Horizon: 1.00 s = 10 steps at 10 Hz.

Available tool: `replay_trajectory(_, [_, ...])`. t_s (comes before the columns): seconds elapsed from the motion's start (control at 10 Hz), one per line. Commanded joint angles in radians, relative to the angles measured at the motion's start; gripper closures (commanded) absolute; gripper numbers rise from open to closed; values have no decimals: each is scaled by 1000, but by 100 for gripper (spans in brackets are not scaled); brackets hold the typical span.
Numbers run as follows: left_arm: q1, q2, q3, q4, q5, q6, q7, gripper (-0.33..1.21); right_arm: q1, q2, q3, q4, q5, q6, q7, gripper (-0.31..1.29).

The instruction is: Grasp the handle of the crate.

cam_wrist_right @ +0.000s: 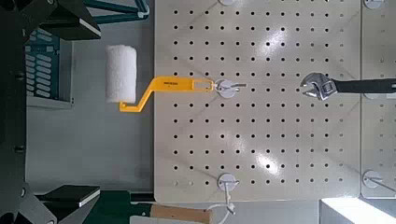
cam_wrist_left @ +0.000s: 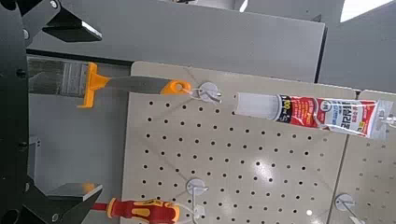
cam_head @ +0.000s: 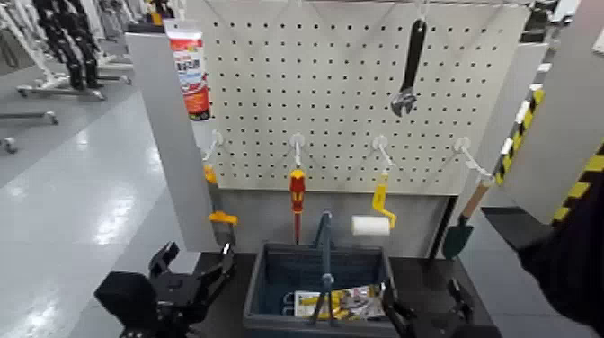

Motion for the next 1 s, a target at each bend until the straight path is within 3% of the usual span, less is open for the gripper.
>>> replay_trajectory(0.1, [-15, 0, 4, -5, 19, 43, -33, 16, 1, 0, 0, 0, 0, 0, 0, 13])
replay_trajectory(0.5, [-45, 0, -1, -9, 97, 127, -82, 16, 1, 0, 0, 0, -1, 3, 1, 13])
replay_trajectory(0.8, [-124, -3, 9, -6, 219, 348, -206, 16, 1, 0, 2, 0, -5, 3, 1, 13])
replay_trajectory(1.0, [-184, 11, 3, 9, 387, 482, -218, 16, -1, 0, 3, 0, -5, 3, 1, 13])
